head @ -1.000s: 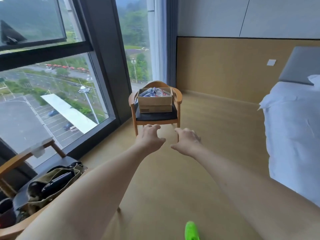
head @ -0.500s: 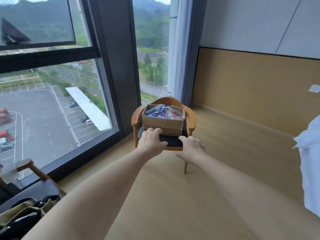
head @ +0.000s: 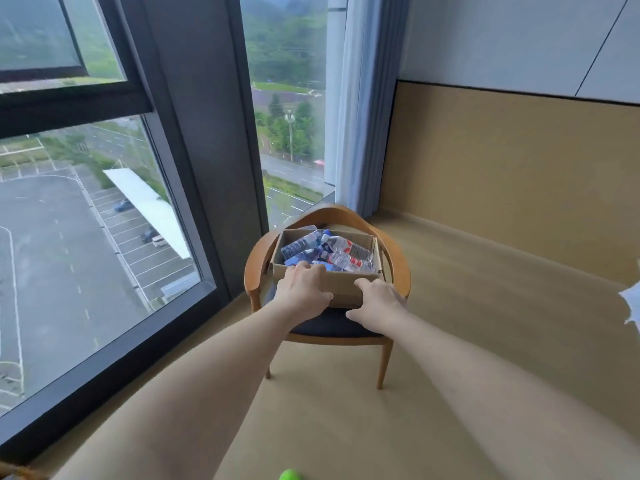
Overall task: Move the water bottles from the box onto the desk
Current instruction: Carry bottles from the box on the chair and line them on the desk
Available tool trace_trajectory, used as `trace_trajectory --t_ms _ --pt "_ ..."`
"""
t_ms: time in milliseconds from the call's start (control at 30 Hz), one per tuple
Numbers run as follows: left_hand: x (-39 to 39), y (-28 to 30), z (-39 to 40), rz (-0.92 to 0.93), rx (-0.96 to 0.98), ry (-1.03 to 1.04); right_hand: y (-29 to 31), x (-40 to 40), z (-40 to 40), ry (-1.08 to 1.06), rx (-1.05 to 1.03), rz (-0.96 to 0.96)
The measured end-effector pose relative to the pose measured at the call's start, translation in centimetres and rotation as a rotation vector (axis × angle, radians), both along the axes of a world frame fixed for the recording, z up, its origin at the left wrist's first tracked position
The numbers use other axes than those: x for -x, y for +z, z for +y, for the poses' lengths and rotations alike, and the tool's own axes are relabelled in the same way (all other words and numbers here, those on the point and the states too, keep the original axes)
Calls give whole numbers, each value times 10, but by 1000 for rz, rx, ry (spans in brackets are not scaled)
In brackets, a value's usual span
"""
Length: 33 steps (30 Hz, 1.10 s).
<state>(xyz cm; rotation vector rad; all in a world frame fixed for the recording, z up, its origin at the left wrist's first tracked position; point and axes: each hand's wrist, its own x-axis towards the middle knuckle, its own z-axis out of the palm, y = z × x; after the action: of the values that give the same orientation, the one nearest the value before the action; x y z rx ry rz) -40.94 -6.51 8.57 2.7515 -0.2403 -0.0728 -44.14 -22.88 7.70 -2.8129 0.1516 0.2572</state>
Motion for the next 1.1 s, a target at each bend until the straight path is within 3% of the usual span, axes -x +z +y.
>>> trace_trajectory --t_ms 300,733,900,1100 --pt "-190 -1 19 61 58 2 -8 -166 15 -64 -34 37" --pt "-364 -102 -2 271 -4 76 -103 -361 -21 -67 -109 235" --pt "-421 -119 -5 357 -128 97 -124 -435 -33 5 -147 327" --pt "-466 -138 -11 404 -107 151 -144 -489 -45 7 -149 369"
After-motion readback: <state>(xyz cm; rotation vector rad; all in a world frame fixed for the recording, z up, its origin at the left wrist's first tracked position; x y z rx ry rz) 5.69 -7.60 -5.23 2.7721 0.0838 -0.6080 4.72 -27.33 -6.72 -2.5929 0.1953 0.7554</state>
